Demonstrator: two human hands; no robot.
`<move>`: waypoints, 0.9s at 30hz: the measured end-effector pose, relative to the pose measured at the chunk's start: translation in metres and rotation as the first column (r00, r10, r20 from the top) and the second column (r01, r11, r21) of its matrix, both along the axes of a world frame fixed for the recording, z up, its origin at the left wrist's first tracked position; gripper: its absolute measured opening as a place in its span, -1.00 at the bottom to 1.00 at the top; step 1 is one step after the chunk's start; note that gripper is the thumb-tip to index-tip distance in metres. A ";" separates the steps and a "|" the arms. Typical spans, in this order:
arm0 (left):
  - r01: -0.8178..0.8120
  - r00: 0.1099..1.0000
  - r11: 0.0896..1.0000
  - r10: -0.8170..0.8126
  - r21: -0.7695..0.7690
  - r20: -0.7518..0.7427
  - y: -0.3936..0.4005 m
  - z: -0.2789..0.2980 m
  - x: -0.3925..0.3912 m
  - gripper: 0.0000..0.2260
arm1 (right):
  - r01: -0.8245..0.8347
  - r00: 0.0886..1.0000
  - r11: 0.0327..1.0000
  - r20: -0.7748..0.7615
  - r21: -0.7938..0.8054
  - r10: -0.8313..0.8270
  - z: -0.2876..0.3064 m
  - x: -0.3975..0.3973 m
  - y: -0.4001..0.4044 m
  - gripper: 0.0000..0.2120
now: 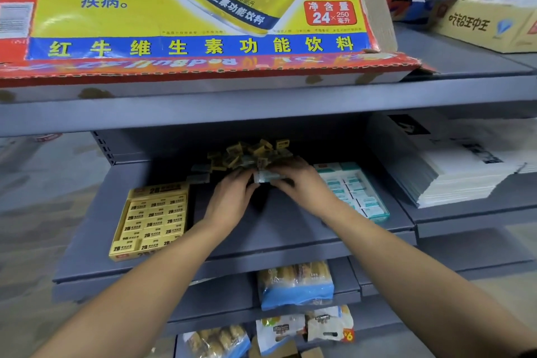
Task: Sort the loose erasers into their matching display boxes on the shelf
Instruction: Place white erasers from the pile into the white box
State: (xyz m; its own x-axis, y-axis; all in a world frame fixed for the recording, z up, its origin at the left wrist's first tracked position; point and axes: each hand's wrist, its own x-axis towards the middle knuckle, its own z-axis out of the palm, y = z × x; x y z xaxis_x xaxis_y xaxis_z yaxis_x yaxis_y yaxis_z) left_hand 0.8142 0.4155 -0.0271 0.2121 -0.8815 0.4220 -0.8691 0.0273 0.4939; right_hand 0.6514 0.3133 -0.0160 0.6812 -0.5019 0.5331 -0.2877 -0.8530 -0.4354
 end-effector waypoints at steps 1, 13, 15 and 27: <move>0.020 1.000 1.000 -0.020 -0.011 0.004 -0.005 0.000 -0.006 -0.71 | -0.014 1.000 0.995 0.002 -0.097 0.014 -0.001 -0.007 -0.005 -0.73; 0.224 0.972 0.975 -0.224 -0.004 -0.072 -0.048 -0.002 -0.076 -0.66 | 0.176 0.978 0.978 -0.090 -0.115 -0.187 0.005 -0.113 -0.033 -0.78; 0.239 0.968 0.971 -0.237 0.011 -0.077 -0.052 -0.004 -0.085 -0.66 | 0.192 0.964 0.978 -0.168 -0.083 -0.204 0.000 -0.131 -0.035 -0.80; 0.252 0.966 0.968 -0.253 -0.021 -0.051 -0.051 -0.012 -0.093 -0.71 | 0.146 0.948 0.988 -0.290 0.045 -0.127 -0.010 -0.138 -0.037 -0.84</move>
State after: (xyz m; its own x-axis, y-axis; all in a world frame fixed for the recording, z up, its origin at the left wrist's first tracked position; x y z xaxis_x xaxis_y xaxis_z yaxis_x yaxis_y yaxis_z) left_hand 0.7209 0.3642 -0.0395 0.0062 -0.9035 0.4285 -0.8057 0.2493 0.5373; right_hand 0.5129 0.2766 -0.0259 0.7227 -0.6278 0.2891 -0.5200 -0.7694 -0.3709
